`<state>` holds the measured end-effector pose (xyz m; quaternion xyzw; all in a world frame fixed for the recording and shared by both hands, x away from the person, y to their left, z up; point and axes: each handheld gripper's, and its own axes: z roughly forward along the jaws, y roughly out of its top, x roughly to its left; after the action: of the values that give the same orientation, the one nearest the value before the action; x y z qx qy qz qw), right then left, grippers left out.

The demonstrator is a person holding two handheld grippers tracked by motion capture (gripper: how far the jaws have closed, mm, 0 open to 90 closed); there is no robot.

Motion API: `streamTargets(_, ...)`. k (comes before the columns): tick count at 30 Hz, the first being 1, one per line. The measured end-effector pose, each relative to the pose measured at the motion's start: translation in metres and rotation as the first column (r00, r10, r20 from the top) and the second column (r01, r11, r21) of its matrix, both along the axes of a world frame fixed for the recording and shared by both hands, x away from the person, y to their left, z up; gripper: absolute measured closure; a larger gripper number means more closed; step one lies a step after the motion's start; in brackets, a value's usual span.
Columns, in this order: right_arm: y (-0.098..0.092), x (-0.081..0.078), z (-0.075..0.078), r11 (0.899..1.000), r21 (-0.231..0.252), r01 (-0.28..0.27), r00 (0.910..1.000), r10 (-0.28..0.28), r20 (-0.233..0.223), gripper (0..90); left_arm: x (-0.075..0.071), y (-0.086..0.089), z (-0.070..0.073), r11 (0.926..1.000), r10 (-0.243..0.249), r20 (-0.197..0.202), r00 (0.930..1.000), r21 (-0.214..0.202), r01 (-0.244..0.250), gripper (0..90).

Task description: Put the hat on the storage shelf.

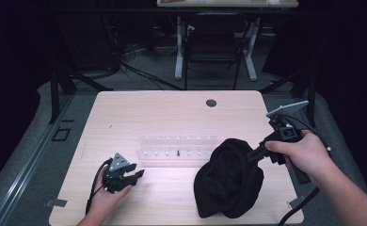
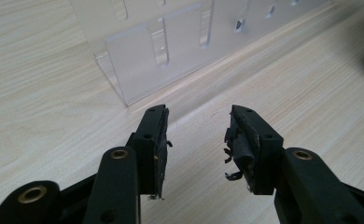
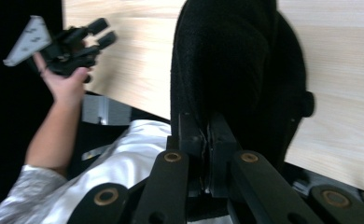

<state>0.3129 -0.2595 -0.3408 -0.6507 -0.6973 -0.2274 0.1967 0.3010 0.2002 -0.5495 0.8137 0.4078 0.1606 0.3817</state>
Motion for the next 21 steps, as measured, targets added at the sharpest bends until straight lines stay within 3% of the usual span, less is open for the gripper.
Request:
streamTargets(3,-0.002,0.0,0.005,0.998,0.062,-0.009,1.0,0.009,-0.001,87.7,0.0,0.0,0.0,1.0,0.0,0.001,1.0,0.0,0.0,56.8)
streamTargets(8,-0.004,0.0,0.008,0.995,0.1,-0.014,0.9999,0.014,0.002,87.7,0.0,0.0,-0.001,0.9999,0.0,0.006,1.0,-0.014,0.0,55.0)
streamTargets(12,-0.009,-0.001,0.01,0.985,0.171,0.014,0.999,-0.021,0.04,87.7,0.0,-0.001,-0.002,0.9998,0.007,0.015,0.9999,-0.018,-0.007,53.1)
streamTargets(13,-0.012,-0.001,0.011,0.983,0.185,-0.003,0.9989,-0.006,0.046,87.7,0.0,-0.001,-0.002,0.9998,0.008,0.015,0.9999,-0.016,-0.008,52.6)
streamTargets(21,-0.02,0.001,0.017,0.972,0.232,0.037,0.9956,-0.055,0.075,87.8,0.001,-0.001,-0.004,0.9998,0.014,0.017,0.9997,-0.015,-0.014,49.3)
